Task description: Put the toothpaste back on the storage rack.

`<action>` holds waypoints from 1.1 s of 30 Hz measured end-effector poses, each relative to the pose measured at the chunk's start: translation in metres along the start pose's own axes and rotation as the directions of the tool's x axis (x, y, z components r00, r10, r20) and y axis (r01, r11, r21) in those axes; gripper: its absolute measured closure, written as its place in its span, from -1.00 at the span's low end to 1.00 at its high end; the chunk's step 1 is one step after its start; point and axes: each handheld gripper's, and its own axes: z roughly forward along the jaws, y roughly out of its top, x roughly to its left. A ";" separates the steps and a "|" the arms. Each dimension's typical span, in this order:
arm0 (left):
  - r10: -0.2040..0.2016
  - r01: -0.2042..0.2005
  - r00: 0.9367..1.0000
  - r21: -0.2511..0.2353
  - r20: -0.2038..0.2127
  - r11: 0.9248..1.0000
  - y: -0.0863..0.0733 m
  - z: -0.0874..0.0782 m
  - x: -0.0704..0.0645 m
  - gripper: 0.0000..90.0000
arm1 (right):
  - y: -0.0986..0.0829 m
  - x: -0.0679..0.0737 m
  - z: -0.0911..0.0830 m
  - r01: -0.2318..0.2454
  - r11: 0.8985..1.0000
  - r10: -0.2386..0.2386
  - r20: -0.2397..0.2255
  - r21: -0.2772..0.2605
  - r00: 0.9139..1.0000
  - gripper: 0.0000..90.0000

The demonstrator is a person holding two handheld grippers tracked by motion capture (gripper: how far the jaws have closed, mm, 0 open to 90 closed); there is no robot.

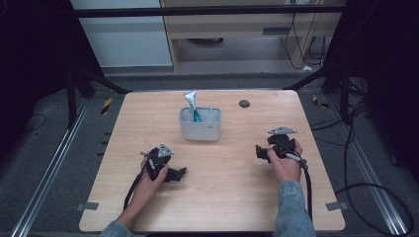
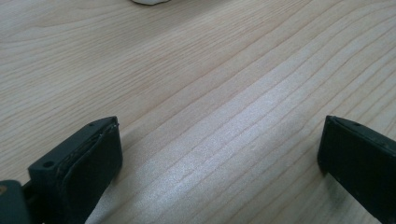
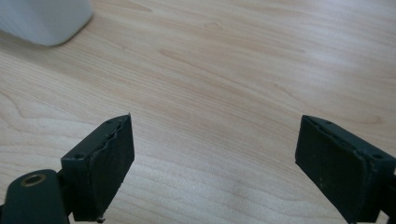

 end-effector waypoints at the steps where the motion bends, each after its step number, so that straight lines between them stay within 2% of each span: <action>1: 0.000 0.000 1.000 0.000 0.000 1.000 0.000 0.000 0.000 -1.00 | -0.002 0.000 0.002 -0.003 1.000 0.003 0.001 0.000 1.000 -0.73; 7: -0.001 0.001 1.000 0.000 0.000 1.000 0.000 0.000 0.000 -1.00 | -0.014 -0.005 0.014 -0.047 0.999 0.047 0.000 0.001 0.999 -0.74; 13: 0.000 0.000 1.000 -0.002 0.000 1.000 0.000 0.000 0.000 -1.00 | -0.016 -0.006 0.023 -0.073 0.997 0.073 -0.004 0.001 0.997 -0.74; 33: -0.001 0.001 1.000 -0.002 0.000 1.000 0.000 0.000 0.000 -1.00 | -0.029 -0.012 0.032 -0.132 0.991 0.132 0.021 0.004 0.991 -0.75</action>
